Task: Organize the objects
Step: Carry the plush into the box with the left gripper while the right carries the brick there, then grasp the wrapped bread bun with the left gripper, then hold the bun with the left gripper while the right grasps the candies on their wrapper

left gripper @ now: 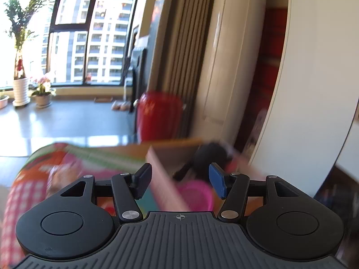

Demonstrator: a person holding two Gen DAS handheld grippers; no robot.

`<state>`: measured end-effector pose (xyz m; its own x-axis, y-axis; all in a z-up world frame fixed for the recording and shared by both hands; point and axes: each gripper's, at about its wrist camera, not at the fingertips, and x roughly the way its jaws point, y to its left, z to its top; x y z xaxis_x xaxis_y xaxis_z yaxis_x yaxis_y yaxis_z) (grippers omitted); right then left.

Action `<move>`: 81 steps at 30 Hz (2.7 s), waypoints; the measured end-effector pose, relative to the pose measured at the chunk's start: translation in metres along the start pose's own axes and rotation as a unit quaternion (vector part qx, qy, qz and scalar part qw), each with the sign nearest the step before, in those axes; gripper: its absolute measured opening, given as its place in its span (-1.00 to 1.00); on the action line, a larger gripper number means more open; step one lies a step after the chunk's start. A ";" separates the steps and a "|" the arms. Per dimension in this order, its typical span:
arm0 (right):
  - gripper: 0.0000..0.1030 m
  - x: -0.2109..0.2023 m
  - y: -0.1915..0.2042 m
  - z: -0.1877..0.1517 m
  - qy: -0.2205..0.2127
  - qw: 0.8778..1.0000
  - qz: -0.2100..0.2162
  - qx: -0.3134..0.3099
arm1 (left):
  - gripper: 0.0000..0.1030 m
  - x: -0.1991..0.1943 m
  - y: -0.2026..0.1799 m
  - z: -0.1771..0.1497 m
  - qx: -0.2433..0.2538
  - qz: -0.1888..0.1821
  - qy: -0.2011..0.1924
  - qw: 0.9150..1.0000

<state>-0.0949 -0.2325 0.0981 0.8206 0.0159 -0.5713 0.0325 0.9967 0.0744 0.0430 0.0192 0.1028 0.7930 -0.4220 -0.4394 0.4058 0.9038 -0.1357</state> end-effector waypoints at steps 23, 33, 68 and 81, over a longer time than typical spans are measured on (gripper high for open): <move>0.99 0.077 0.044 0.036 0.020 0.999 -0.007 -0.032 | 0.19 -0.024 0.148 -0.036 -0.155 0.094 0.034 0.983; 0.99 0.089 0.054 -0.012 0.067 0.997 0.013 -0.042 | 0.20 0.096 0.210 -0.003 -0.269 0.106 0.105 0.951; 1.00 0.086 0.219 -0.040 0.079 0.971 0.088 -0.210 | 0.14 -0.126 0.156 -0.103 -0.260 0.137 0.074 0.953; 1.00 0.100 0.197 -0.022 0.130 0.979 0.094 -0.126 | 0.14 -0.110 0.137 -0.108 -0.221 0.146 0.089 0.960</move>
<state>-0.0187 -0.0332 0.0376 0.6240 0.1874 -0.7586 -0.2734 0.9618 0.0128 -0.0374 0.1966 0.0369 0.7369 -0.1632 -0.6560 -0.0850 0.9403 -0.3295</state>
